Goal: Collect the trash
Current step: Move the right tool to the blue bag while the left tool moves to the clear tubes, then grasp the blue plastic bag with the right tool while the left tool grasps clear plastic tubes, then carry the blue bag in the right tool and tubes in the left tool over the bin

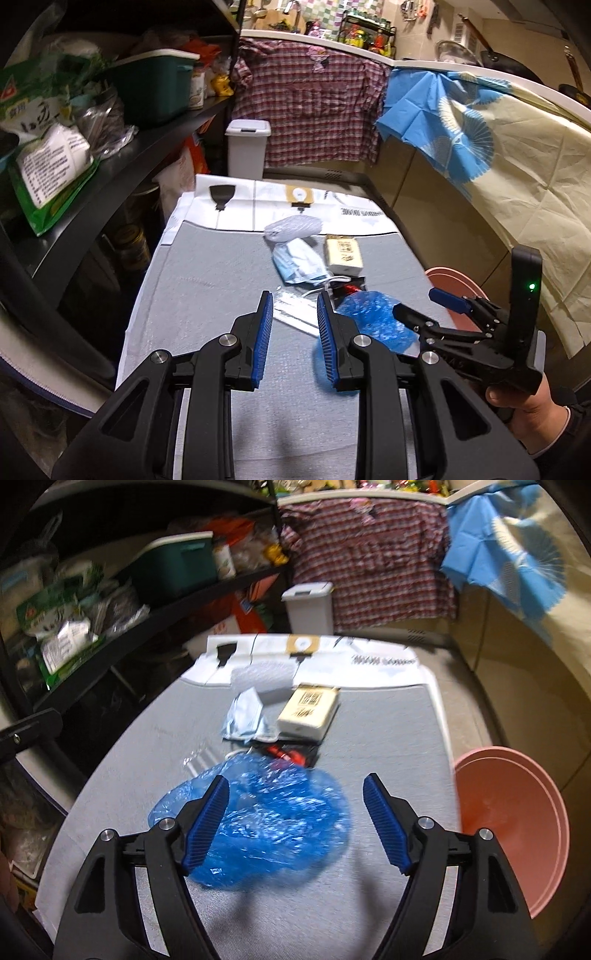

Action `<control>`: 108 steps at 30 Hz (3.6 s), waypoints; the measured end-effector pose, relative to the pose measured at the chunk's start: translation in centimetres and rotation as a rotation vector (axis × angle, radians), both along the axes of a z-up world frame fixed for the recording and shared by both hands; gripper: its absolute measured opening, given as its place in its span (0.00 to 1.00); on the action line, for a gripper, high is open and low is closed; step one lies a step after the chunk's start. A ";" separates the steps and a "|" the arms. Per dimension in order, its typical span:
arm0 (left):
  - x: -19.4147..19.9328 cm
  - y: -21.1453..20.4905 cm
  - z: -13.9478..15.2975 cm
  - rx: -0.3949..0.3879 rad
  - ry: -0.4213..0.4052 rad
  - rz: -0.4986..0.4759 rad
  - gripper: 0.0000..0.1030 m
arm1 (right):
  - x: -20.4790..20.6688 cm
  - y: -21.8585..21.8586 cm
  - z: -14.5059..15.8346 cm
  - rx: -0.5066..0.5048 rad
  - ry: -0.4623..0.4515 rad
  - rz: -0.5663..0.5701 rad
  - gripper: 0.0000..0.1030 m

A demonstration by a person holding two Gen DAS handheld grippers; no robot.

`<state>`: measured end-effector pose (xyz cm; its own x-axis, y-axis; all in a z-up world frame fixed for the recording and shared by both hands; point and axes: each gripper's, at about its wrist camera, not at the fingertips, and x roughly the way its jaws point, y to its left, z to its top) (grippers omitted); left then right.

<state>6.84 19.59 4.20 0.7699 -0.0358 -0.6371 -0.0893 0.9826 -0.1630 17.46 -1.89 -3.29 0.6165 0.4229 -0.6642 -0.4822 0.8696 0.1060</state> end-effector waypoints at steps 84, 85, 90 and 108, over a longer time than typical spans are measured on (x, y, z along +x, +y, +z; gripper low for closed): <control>7.9 -2.5 -9.9 -0.024 0.199 0.043 0.01 | 2.4 -4.3 -1.8 -0.036 0.102 0.029 0.02; 7.6 -2.3 -9.6 -0.026 0.191 0.047 0.01 | 2.3 -4.5 -1.5 -0.025 0.094 0.026 0.02; 6.1 -1.6 -7.8 -0.018 0.145 0.053 0.01 | 1.6 -4.9 -0.3 0.008 0.062 0.018 0.02; 1.9 -3.0 -3.9 -0.003 0.053 0.014 0.01 | -1.1 -7.4 3.3 0.035 -0.031 -0.040 0.02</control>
<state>8.79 16.64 0.26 0.7355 -0.0272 -0.6770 -0.1120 0.9806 -0.1611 16.36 -9.33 0.02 0.6538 0.4200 -0.6294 -0.4504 0.8844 0.1224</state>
